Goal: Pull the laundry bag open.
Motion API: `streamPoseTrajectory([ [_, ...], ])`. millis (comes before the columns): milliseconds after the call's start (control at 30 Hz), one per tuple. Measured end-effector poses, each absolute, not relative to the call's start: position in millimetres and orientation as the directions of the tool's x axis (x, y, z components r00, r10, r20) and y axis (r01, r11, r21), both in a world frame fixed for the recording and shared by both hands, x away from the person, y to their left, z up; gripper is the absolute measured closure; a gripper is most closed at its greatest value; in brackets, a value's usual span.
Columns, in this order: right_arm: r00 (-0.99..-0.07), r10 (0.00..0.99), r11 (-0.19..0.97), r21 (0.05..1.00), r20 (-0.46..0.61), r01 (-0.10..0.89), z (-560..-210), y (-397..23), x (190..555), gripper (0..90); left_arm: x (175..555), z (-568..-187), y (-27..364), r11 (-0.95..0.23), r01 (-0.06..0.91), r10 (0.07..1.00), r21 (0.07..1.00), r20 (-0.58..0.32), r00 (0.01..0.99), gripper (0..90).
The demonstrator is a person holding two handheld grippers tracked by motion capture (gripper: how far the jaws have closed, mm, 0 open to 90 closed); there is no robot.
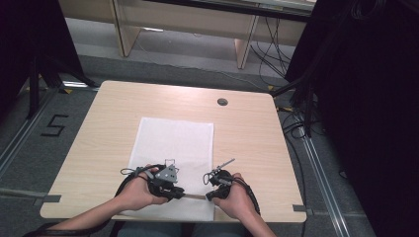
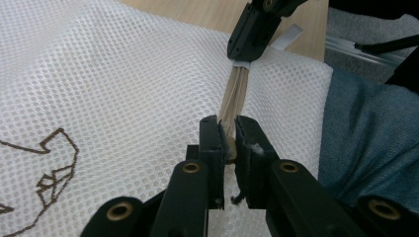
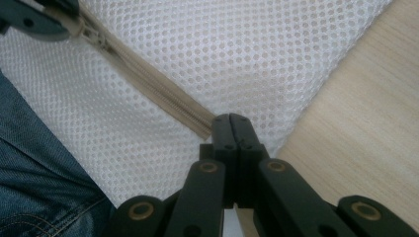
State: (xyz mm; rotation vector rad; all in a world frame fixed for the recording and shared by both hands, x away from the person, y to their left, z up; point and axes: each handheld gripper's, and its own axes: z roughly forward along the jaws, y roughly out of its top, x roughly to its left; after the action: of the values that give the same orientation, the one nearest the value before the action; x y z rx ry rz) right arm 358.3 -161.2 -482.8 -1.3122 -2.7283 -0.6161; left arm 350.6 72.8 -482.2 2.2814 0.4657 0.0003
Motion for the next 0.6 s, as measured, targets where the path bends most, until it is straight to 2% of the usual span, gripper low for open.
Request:
streamPoseTrajectory([
  [367, -0.643, 0.735, 0.565, 0.329, 0.216, 0.756, -483, -161, 359, 90.0, 350, -481, 84, -0.627, 0.309, 0.319, 0.715, -0.127, 0.939, 81.9],
  [600, -0.654, 0.727, 0.574, 0.337, 0.209, 0.746, -484, -161, 360, 90.0, 349, -482, 96, -0.611, 0.338, 0.34, 0.715, -0.149, 0.929, 81.9],
])
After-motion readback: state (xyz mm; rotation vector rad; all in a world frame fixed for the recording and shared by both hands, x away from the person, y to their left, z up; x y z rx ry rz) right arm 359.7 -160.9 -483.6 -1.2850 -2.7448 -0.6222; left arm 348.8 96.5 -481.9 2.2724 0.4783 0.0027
